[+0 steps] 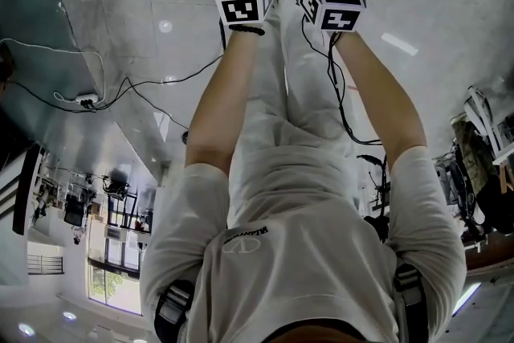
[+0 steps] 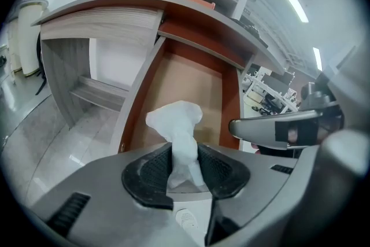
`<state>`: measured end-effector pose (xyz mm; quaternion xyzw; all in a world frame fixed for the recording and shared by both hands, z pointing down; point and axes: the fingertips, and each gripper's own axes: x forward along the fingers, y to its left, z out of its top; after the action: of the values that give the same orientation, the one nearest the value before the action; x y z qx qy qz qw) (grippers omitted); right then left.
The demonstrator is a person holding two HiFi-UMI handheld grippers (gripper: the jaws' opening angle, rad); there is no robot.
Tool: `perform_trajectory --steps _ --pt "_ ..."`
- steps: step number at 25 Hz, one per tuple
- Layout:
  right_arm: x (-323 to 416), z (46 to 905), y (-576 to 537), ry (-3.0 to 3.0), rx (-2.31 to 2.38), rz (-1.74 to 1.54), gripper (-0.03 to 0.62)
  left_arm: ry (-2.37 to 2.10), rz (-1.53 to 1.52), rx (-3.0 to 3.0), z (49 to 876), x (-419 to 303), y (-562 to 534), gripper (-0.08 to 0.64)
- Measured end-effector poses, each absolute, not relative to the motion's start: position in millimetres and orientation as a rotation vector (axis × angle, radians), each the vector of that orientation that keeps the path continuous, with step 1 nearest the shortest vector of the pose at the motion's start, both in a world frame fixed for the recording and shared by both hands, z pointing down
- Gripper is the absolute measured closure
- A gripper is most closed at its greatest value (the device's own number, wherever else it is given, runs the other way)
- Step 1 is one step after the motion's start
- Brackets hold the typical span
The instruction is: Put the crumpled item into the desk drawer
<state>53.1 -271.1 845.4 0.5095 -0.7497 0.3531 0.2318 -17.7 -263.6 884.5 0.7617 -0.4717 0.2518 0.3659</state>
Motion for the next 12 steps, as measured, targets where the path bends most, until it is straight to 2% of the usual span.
perform_trajectory --steps 12 --pt "48.8 846.7 -274.6 -2.06 1.405 0.981 0.592 -1.19 0.639 1.968 884.5 -12.7 -272.3 0.41"
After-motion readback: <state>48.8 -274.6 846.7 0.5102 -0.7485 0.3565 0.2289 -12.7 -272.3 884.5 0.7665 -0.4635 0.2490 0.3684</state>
